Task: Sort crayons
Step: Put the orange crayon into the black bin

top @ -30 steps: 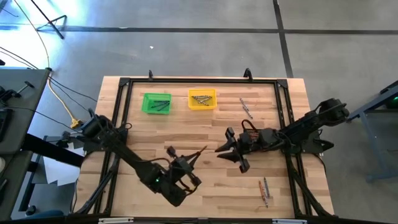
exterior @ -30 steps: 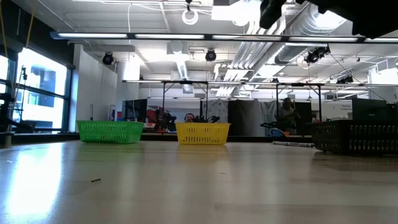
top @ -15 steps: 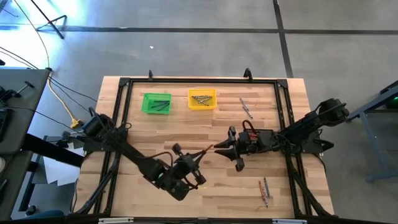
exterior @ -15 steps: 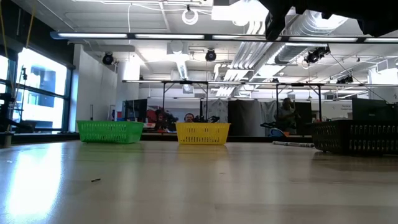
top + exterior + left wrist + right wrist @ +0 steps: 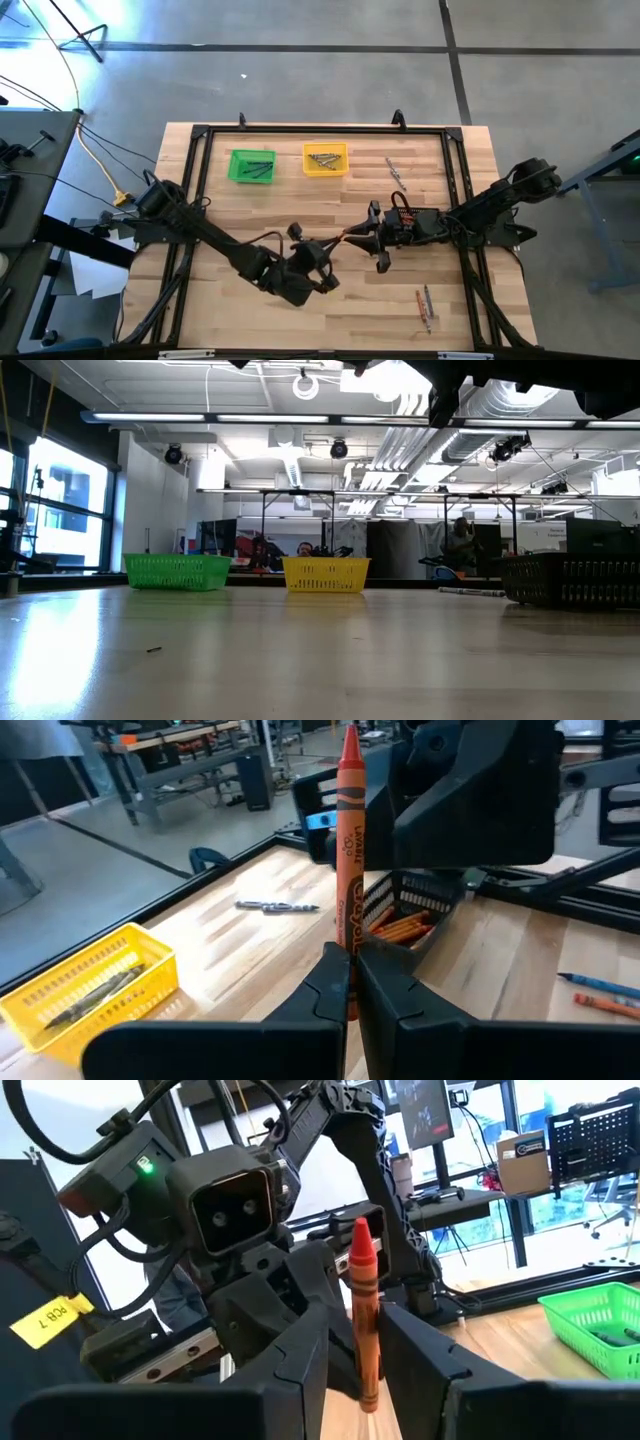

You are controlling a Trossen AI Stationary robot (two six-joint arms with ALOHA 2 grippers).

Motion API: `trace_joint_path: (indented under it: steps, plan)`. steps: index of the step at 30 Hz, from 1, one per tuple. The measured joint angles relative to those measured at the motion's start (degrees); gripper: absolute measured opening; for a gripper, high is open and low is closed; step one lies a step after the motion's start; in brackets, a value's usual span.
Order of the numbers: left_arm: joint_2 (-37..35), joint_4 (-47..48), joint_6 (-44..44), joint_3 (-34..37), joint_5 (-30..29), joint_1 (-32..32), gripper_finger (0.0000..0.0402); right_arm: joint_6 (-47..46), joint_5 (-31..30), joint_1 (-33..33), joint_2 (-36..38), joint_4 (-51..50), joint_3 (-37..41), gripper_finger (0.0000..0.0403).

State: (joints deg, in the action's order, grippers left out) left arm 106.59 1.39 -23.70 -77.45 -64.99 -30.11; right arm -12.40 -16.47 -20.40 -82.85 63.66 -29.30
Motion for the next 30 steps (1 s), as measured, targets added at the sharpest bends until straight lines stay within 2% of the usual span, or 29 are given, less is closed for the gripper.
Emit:
trace_joint_path:
  steps: [12,18,21,26,30]
  plan:
    - [0.00,-3.08,3.42,0.00,2.39,1.10,0.0000,0.02,0.02,0.13,0.00,0.53,0.00,0.0087]
    - [0.02,-3.54,3.42,0.00,8.00,2.16,0.0000,0.85,-1.11,0.13,-0.02,0.51,0.00,0.0084]
    - [0.02,-3.50,3.42,0.00,10.05,2.81,0.0000,0.87,-1.11,0.13,-0.02,0.72,0.00,0.0068]
    - [0.02,-3.52,3.65,0.00,12.41,3.29,0.0000,0.94,-1.41,0.13,-0.02,0.79,0.00,0.0012]
    - [0.02,-3.73,3.88,0.00,13.16,3.28,0.0000,0.40,-2.69,0.05,-0.02,0.56,0.00,0.0014]
